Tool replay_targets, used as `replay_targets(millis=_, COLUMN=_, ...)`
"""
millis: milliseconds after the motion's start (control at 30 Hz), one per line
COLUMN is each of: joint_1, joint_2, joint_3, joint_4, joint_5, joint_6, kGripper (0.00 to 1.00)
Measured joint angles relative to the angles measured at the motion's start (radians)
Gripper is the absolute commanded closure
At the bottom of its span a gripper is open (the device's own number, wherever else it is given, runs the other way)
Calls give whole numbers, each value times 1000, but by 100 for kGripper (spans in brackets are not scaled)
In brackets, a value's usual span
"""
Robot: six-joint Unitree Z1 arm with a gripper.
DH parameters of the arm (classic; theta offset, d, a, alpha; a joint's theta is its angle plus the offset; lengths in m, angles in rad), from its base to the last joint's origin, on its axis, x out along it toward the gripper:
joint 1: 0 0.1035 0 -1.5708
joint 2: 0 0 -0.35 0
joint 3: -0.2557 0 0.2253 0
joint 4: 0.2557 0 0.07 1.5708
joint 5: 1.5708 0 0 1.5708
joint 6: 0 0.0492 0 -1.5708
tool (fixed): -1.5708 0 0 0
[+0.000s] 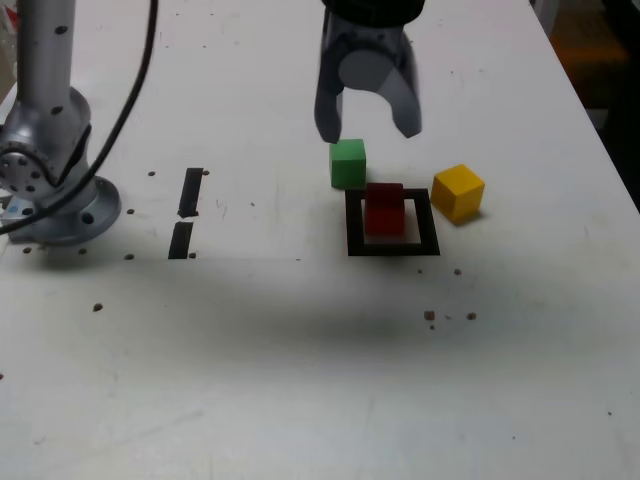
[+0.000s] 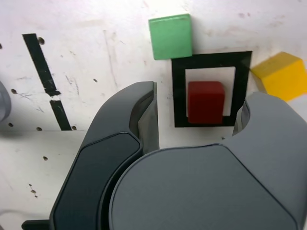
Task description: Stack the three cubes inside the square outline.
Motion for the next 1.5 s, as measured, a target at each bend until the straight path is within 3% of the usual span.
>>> replay_targets(millis=267, joint_1=-27, joint_2=42, joint_3=-82, joint_4=-4, joint_5=-10, joint_6=0, kGripper=33)
replay_targets(millis=767, joint_1=-23, joint_2=201, joint_3=-291, joint_4=-5, joint_5=-64, joint_6=-10, kGripper=32)
replay_targets(millis=1500, joint_1=31, joint_2=297, joint_3=-307, joint_4=-11, joint_5=-106, joint_6=-30, kGripper=31)
